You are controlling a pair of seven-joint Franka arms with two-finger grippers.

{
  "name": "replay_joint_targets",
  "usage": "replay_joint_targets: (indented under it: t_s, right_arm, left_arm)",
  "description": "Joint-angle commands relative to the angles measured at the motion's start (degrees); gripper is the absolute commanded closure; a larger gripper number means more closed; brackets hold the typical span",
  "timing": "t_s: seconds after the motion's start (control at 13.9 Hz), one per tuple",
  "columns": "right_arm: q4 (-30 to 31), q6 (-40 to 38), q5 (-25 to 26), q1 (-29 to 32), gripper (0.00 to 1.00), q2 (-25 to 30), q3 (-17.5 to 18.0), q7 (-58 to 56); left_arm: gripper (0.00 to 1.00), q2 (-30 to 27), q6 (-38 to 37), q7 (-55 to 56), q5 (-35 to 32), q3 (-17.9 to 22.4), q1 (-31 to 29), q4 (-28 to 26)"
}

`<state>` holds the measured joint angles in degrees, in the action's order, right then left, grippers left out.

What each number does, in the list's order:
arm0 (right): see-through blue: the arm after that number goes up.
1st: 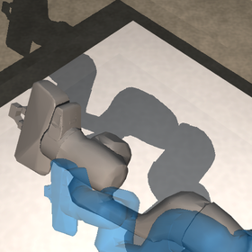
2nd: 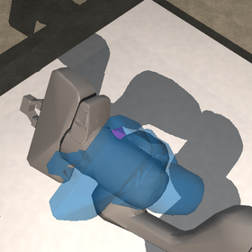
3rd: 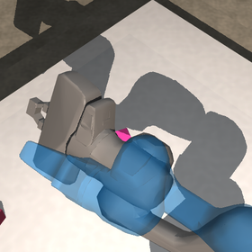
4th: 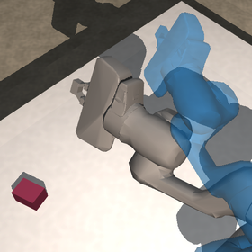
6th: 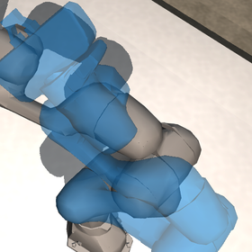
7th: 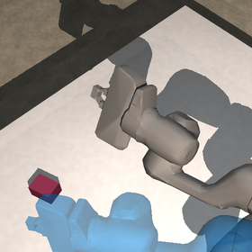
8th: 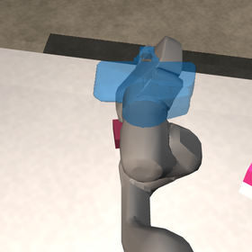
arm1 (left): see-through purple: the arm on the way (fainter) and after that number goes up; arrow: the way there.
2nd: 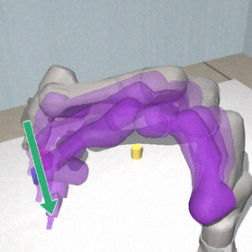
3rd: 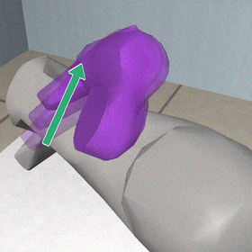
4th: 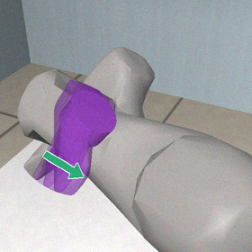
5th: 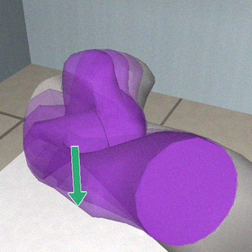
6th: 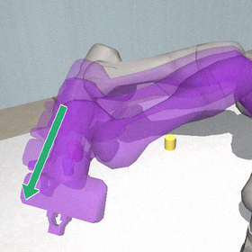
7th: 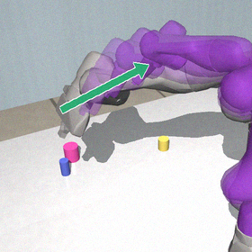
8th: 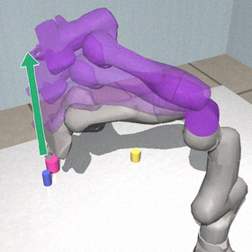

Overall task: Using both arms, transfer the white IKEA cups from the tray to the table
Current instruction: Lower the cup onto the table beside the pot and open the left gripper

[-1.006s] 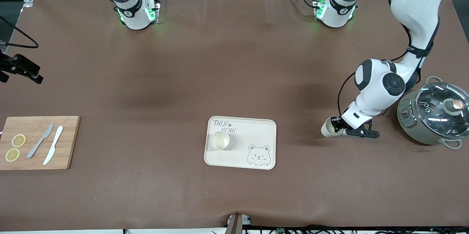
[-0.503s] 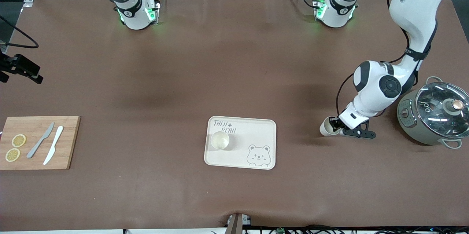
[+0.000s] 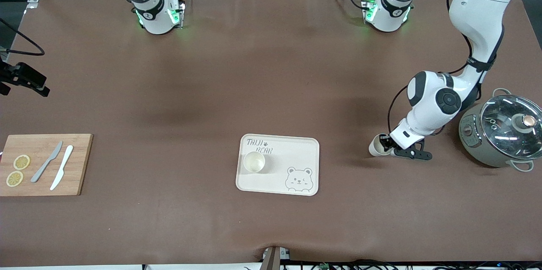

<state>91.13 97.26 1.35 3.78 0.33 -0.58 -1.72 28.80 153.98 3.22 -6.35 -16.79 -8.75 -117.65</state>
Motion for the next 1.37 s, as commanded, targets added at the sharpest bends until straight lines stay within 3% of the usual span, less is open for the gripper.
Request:
replay_joint_targets:
  t_s: [0.0,1.01,1.08,1.15,1.22,1.29]
  right_arm:
    - [-0.52,-0.58,0.93,-0.44,0.00,0.11,-0.12,0.40]
    - [-0.25,-0.67,0.93,-0.26,0.00,0.11,-0.12,0.22]
    - [-0.25,-0.67,0.93,-0.26,0.00,0.02,-0.12,0.22]
    - [-0.25,-0.67,0.93,-0.26,0.00,0.02,-0.12,0.22]
    - [-0.25,-0.67,0.93,-0.26,0.00,0.02,-0.12,0.22]
    - [-0.25,-0.67,0.93,-0.26,0.00,0.02,-0.12,0.22]
  left_arm:
    - [1.00,0.20,0.70,-0.50,-1.56,-0.17,-0.04,0.32]
    - [1.00,1.34,0.70,-0.67,-1.65,-0.17,0.14,0.85]
    - [0.80,1.34,0.70,-0.58,-1.74,-0.17,0.14,1.02]
    - [0.48,1.43,0.70,-0.58,-1.74,-0.17,0.14,1.11]
    - [0.00,1.43,0.79,-0.67,-2.00,-0.17,0.14,1.11]
    - [0.00,1.43,0.70,-0.41,-3.31,-0.17,0.14,1.11]
